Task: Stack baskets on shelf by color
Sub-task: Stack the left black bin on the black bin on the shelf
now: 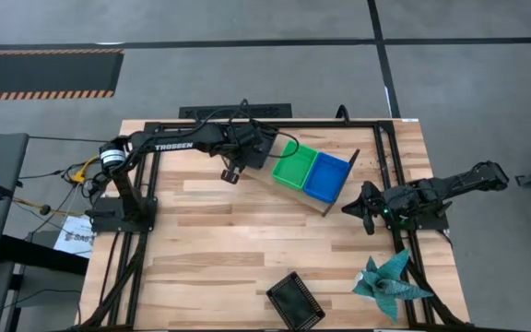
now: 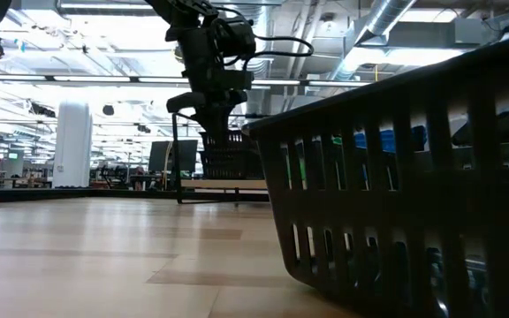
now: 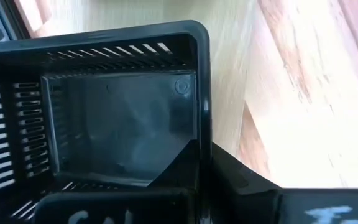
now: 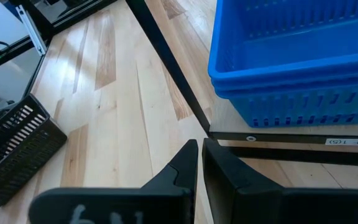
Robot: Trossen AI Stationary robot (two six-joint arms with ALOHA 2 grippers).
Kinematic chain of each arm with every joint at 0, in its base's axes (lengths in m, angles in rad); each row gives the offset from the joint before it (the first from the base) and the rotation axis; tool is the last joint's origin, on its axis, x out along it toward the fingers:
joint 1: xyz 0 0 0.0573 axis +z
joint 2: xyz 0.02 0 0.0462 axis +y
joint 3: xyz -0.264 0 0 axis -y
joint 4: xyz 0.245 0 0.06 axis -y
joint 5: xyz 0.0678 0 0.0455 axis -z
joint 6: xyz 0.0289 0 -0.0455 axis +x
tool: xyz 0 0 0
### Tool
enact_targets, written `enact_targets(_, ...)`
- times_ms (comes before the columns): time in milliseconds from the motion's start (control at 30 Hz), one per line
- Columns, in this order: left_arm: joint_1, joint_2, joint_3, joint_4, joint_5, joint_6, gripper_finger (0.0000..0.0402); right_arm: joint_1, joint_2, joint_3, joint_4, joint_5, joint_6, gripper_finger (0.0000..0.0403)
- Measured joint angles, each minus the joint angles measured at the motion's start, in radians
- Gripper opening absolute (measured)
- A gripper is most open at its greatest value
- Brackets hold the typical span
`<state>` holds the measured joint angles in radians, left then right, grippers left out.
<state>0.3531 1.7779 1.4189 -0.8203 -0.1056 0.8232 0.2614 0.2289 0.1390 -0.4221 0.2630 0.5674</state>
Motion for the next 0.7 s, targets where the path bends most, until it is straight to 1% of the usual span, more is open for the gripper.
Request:
enact_targets(200,0.004,0.0,0.0,-0.002,0.005,-0.019,0.0002,0.0,0.0,0.0,0.0,0.0,0.0,0.005)
enact_targets(300,0.005,0.0,0.0,-0.007,0.004,-0.011,0.002,0.0,0.0,0.0,0.0,0.0,0.0,0.005)
enact_targets(400,0.004,0.0,0.0,-0.03,0.005,0.005,0.0054,0.0,0.0,0.0,0.0,0.0,0.001,0.005)
enact_targets(467,0.004,0.0,0.0,-0.037,0.004,0.004,0.0083,0.0,0.0,0.0,0.0,0.0,0.001,0.005)
enact_targets(533,0.0,0.0,0.005,-0.046,-0.018,-0.01,0.0115,0.0,0.0,0.0,0.0,0.0,0.001,0.005)
enact_targets(700,-0.021,0.0,0.079,-0.136,-0.072,-0.075,0.0192,0.0,0.0,0.0,0.0,0.0,0.001,0.005)
